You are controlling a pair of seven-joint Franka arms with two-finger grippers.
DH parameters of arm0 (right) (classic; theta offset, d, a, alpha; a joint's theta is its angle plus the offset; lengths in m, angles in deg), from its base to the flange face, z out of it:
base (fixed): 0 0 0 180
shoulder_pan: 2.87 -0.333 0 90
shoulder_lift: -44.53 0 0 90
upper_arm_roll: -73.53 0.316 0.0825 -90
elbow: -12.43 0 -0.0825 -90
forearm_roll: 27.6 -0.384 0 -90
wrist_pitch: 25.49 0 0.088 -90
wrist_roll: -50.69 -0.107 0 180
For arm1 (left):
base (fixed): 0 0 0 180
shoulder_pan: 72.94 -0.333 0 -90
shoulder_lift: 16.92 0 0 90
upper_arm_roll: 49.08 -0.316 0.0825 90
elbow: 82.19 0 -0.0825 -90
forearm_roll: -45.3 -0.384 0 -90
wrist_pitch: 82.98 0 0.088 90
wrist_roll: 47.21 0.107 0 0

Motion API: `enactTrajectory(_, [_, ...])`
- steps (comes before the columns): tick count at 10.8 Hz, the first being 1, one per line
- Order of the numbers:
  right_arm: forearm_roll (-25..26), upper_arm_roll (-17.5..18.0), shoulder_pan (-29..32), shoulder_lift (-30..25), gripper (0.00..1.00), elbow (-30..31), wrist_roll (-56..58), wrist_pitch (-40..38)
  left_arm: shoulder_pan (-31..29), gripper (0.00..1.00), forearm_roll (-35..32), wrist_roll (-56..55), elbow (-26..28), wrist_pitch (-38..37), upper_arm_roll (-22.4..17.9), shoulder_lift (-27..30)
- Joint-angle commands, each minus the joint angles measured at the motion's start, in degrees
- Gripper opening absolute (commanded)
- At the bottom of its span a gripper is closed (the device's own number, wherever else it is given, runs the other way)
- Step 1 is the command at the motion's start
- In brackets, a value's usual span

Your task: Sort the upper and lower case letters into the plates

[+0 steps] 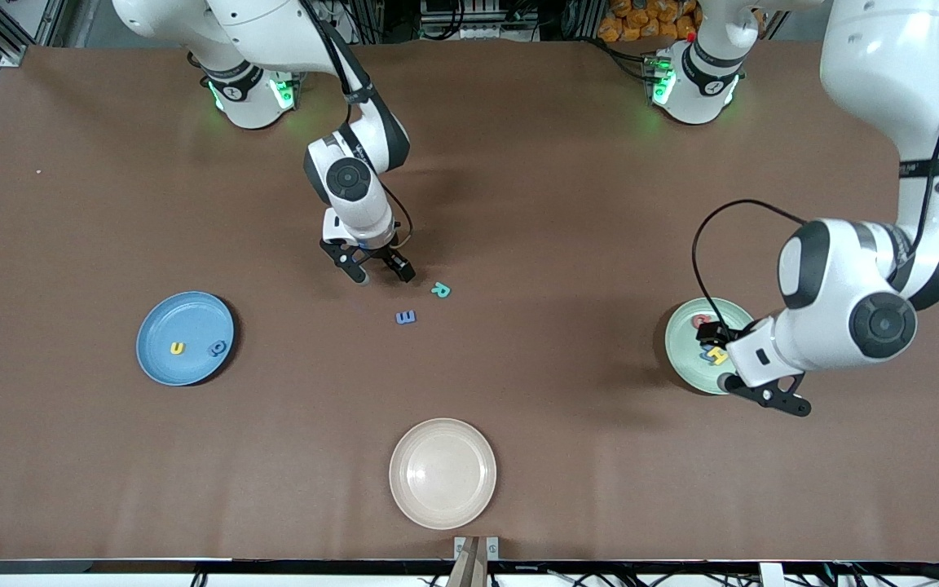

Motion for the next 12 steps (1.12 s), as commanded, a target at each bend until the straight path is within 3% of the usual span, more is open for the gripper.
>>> enactTrajectory(1, [-1.6, 0.0, -0.7, 0.7, 1.00, -0.4, 1.1, 1.3, 3.7, 1.00, -0.8, 0.0, 1.5, -1.4, 0.0, 3.8])
enactTrajectory(4, [-1.6, 0.0, -0.9, 0.5, 1.00, -0.5, 1.0, 1.3, 8.7, 1.00, -0.5, -6.7, 1.5, -2.3, 0.0, 5.1])
enactTrajectory(9, [-1.6, 0.0, -1.4, 0.4, 1.00, -0.5, 0.7, 1.3, 19.2, 1.00, 0.6, -34.6, 1.4, -2.3, -0.1, 4.7])
enactTrajectory(10, [-1.6, 0.0, -1.6, 0.4, 0.33, -0.5, 0.7, 1.3, 20.6, 1.00, 1.7, -38.3, 1.4, -2.3, -0.2, 4.4])
enactTrajectory(11, [-1.6, 0.0, -1.7, 0.4, 0.00, -0.5, 0.3, 1.4, 21.3, 1.00, 2.0, -41.2, 1.4, -2.3, -0.2, 4.3])
enactTrajectory(12, [-1.6, 0.0, -1.7, 0.4, 0.00, -0.5, 0.3, 1.4, 21.9, 1.00, 2.0, -44.1, 1.4, -2.1, -0.2, 4.3])
